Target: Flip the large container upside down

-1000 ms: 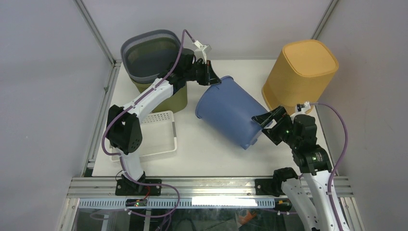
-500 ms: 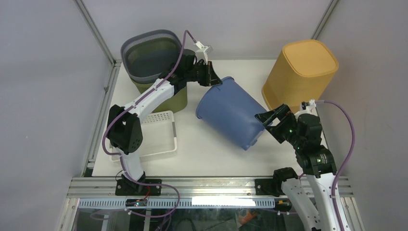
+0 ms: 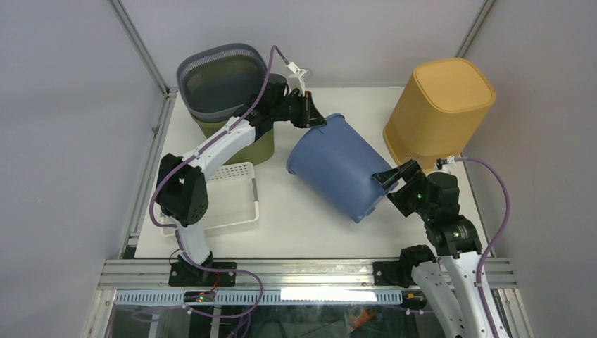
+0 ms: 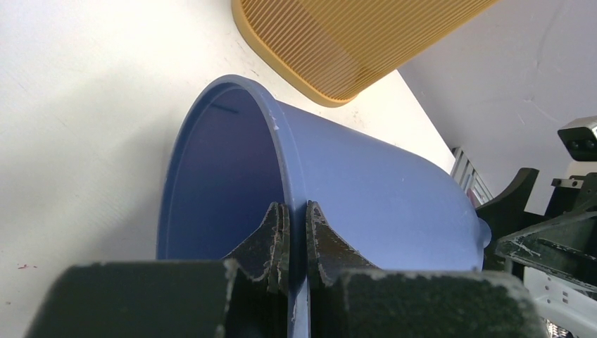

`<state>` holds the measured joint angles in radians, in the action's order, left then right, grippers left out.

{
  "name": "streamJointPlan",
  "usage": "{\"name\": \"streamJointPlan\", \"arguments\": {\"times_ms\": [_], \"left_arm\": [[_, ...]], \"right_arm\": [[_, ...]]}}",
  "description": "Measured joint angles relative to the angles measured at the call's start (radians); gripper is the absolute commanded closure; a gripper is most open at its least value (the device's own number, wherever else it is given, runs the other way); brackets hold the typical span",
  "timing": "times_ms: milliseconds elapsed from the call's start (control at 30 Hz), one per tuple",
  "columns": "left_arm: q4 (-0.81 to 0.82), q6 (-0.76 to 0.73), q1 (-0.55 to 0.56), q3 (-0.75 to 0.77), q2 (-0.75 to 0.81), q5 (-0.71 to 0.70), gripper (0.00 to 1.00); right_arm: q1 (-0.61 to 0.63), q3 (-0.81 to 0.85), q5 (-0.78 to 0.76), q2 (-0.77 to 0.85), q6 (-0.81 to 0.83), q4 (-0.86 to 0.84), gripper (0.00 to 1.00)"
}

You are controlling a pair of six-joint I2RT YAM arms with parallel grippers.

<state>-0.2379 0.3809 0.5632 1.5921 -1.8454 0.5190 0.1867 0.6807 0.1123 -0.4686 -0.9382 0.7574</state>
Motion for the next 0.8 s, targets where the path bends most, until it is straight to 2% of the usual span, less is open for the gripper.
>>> {"name": "streamJointPlan", "arguments": {"times_ms": [167, 433, 800], "left_arm": [[0.002, 0.000, 0.000, 0.000, 0.000, 0.000, 1.00], [0.010, 0.000, 0.000, -0.005, 0.000, -0.001, 1.00], [0.041, -0.016, 0.001, 0.049, -0.052, -0.051, 1.00]], "right_arm": [[0.000, -0.035, 0.043, -0.002, -0.023, -0.065, 0.02], [-0.002, -0.031, 0.070, 0.007, -0.024, -0.069, 0.02], [-0.009, 0.152, 0.090, -0.034, -0.091, -0.035, 0.02]]}}
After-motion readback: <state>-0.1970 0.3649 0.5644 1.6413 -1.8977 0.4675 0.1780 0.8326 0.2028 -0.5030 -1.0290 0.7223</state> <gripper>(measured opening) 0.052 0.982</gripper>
